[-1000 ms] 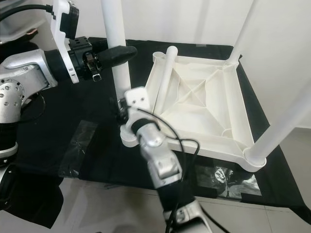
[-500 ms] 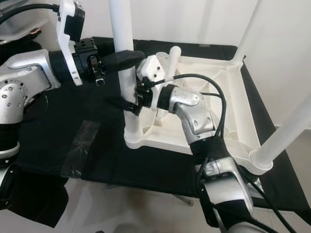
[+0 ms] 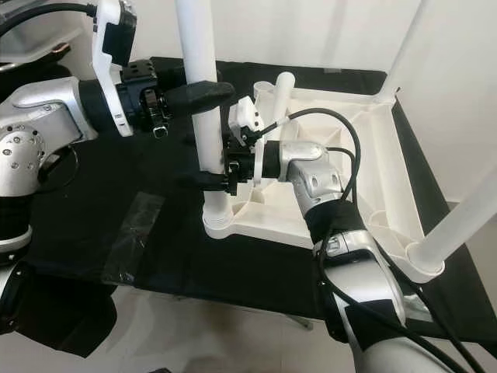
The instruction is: Building children table
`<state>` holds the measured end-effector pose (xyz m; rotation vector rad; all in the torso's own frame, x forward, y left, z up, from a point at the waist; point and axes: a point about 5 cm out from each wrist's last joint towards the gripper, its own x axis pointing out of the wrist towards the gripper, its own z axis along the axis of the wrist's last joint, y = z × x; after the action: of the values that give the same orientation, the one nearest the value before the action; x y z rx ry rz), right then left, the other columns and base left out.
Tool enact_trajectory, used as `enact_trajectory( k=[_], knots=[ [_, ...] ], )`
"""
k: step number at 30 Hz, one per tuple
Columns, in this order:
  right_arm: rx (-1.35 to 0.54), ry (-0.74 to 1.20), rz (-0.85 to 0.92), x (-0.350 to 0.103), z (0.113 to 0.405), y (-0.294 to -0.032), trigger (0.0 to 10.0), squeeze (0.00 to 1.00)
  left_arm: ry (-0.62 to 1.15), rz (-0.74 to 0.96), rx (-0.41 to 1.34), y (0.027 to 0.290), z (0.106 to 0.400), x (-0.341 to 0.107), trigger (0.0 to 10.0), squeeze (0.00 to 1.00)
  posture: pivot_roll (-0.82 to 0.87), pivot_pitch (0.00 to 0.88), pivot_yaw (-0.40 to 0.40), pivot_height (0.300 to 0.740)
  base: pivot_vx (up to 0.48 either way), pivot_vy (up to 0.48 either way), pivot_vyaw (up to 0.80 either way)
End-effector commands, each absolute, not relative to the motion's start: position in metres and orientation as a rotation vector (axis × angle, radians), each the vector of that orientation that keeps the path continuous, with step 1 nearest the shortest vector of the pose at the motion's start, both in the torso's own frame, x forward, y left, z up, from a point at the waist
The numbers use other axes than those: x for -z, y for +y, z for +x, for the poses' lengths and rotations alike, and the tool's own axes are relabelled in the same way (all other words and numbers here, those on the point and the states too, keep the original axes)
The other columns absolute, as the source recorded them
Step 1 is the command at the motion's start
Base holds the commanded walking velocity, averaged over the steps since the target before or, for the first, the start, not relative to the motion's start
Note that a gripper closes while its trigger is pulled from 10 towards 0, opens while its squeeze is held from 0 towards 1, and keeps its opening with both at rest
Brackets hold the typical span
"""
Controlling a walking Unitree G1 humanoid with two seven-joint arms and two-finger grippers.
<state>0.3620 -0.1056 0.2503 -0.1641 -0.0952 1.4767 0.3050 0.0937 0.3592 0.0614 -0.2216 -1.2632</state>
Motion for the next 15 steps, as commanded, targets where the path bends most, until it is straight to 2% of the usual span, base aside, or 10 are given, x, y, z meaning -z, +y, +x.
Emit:
enact_trajectory(
  k=[1,9,10,12,13,14,15],
  knots=[
    [-1.508,-0.098,-0.175,-0.2498,0.3619,-0.1042,0.0,0.00,-0.175,0.055,1.342,0.0832,0.3026,-0.3541,0.0,0.00,0.09,0.115,0.063,0.740,0.000,0.000,0.00],
    [-1.468,-0.109,-0.155,-0.2485,0.3653,-0.1052,0.0,0.00,-0.185,0.063,1.364,0.0799,0.3018,-0.3562,0.0,0.00,0.09,0.114,0.068,0.740,0.000,0.000,0.00],
    [-1.452,-0.112,-0.152,-0.2471,0.3666,-0.1054,0.0,0.00,-0.185,0.045,1.361,0.0795,0.3030,-0.3569,0.0,1.00,0.08,0.115,0.069,0.740,0.000,0.000,0.00],
    [-1.452,-0.112,-0.152,-0.2471,0.3666,-0.1054,0.0,0.00,-0.185,0.045,1.361,0.0795,0.3030,-0.3569,0.0,1.00,0.08,0.115,0.069,0.740,0.000,0.000,0.00],
    [-1.426,-0.116,-0.144,-0.2445,0.3675,-0.1052,0.0,0.00,-0.184,0.040,1.346,0.0789,0.3048,-0.3572,8.4,1.00,0.08,0.113,0.069,0.740,0.000,0.000,0.00],
    [-1.387,-0.114,-0.144,-0.2408,0.3693,-0.1050,0.0,0.00,-0.189,0.032,1.320,0.0787,0.3077,-0.3582,10.0,1.00,0.07,0.113,0.068,0.740,0.000,0.000,0.00],
    [-1.387,-0.114,-0.144,-0.2408,0.3693,-0.1050,0.0,0.00,-0.189,0.032,1.320,0.0787,0.3077,-0.3582,10.0,1.00,0.07,0.113,0.068,0.740,0.000,0.000,0.00]
  ],
)
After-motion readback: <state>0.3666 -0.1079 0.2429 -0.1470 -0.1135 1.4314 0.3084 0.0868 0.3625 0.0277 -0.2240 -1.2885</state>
